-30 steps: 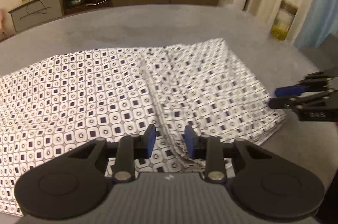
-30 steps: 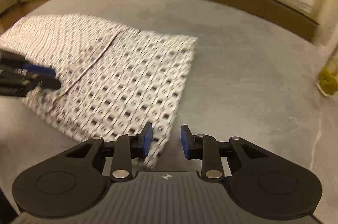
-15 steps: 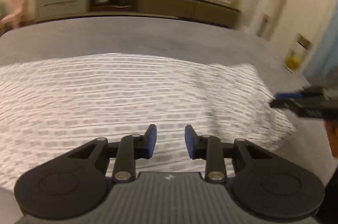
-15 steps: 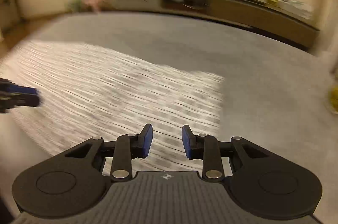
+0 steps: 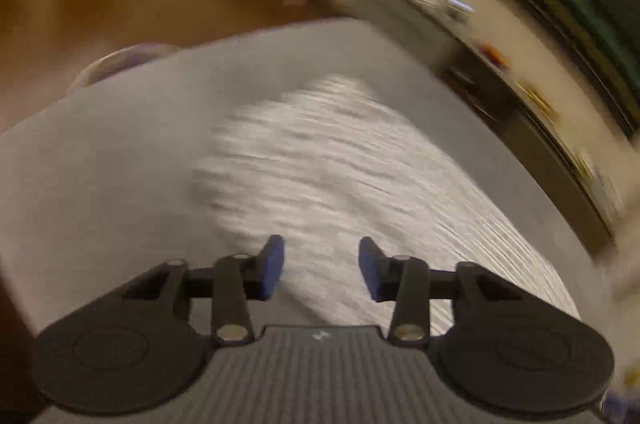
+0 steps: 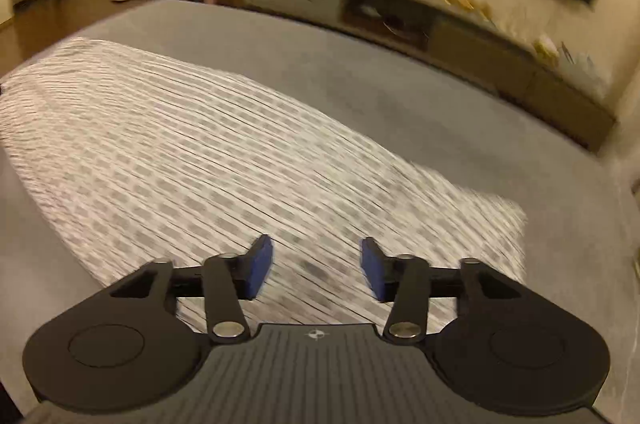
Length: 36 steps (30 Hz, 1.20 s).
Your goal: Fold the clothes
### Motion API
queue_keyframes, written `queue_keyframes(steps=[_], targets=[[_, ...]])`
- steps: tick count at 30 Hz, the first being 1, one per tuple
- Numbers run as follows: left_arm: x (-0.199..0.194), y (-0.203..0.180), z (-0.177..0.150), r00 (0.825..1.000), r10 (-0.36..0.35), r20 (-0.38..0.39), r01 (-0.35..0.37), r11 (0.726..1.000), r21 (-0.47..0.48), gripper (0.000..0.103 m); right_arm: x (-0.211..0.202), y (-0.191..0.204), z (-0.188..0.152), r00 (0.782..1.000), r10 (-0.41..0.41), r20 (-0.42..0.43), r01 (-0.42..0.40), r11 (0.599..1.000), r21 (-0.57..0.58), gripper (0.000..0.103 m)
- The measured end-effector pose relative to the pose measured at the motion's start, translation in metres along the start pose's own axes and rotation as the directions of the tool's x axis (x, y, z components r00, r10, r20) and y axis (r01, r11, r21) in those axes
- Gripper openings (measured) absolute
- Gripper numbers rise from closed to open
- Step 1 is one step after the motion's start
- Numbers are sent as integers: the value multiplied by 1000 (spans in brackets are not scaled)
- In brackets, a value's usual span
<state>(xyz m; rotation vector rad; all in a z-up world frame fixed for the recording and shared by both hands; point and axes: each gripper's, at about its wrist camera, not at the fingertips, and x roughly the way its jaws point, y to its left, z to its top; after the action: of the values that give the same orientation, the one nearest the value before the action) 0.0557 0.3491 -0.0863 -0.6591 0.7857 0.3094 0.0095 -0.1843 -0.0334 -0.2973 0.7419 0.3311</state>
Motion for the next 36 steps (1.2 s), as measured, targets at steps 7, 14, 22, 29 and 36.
queue_keyframes(steps=[7,14,22,29,36], targets=[[19,8,23,999,-27,16,28,999,-45,59,22,116,46,985,172,25,-164,967,-197,69],[40,-2,27,999,-46,-4,45,998,-53,5,51,203,108,933,360,23,-351,920,-173,67],[35,22,38,984,-178,6,178,979,-102,5,65,344,155,861,508,-4,-464,784,-413,85],[31,38,37,974,-225,34,227,959,-168,71,76,369,156,911,411,14,-365,823,-436,7],[49,17,38,960,-278,-6,276,955,-109,37,32,360,136,876,477,70,-397,795,-458,4]])
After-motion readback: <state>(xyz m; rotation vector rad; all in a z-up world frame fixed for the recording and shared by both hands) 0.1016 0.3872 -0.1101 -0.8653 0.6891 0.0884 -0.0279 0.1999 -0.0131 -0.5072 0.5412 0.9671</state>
